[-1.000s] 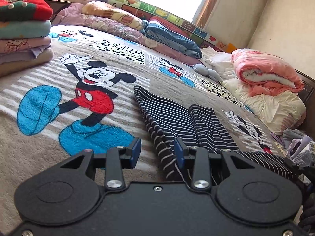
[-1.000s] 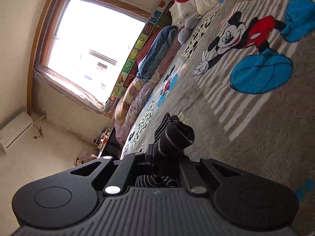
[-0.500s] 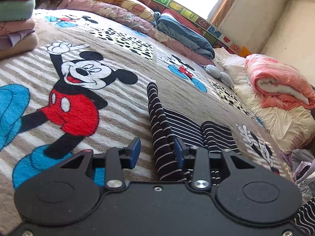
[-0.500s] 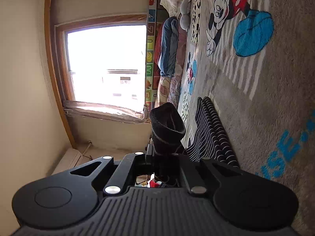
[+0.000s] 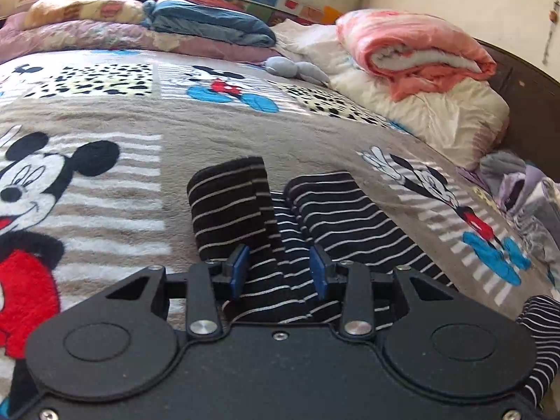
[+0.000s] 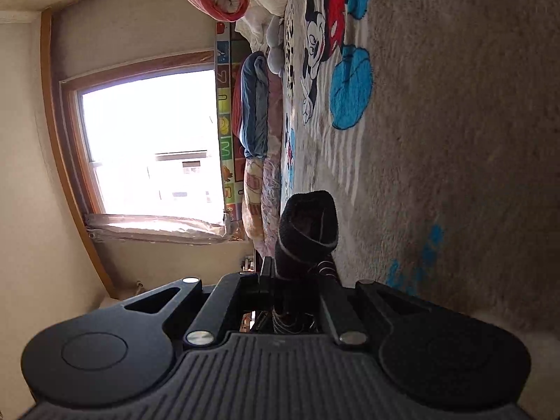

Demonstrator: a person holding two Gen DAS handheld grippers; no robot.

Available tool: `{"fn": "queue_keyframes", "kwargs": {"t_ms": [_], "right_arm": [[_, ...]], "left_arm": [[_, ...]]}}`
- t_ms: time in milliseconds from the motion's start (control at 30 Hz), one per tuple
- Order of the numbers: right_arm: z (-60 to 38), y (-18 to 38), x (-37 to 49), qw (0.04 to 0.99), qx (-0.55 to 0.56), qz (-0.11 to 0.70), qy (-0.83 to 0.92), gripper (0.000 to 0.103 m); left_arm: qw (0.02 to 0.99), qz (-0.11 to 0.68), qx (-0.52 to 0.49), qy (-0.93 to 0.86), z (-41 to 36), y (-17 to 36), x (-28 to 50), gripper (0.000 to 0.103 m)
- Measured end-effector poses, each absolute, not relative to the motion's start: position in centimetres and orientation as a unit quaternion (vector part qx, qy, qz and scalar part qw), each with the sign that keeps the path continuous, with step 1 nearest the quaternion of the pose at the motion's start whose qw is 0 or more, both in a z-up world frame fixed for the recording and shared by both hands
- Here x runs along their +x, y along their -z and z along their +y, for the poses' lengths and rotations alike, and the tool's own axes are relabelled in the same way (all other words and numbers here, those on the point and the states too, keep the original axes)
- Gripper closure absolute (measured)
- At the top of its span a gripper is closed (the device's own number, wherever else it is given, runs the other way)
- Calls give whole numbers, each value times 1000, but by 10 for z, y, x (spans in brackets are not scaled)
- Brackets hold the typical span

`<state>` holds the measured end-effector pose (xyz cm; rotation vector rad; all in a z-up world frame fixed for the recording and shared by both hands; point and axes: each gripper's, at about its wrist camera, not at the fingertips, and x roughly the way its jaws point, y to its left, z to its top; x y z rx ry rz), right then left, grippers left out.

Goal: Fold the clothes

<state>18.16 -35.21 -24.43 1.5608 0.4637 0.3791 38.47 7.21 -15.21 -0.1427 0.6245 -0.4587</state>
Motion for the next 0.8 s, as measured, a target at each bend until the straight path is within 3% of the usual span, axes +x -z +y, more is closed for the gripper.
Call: {"fn": "queue_keyframes", "kwargs": {"t_ms": [367,600,800], "right_arm": [[-336,255,198,688,662,244,-170,96],[-340,256,200,690,663,237,-168,95],[-339,255,201,701,652,235,-169,94]], "left_arm": [[939,288,-80,171,88,144,407,68],[918,354,-37,173,71,163,450,65],[930,311,-88,178,85,144,442,67]]}}
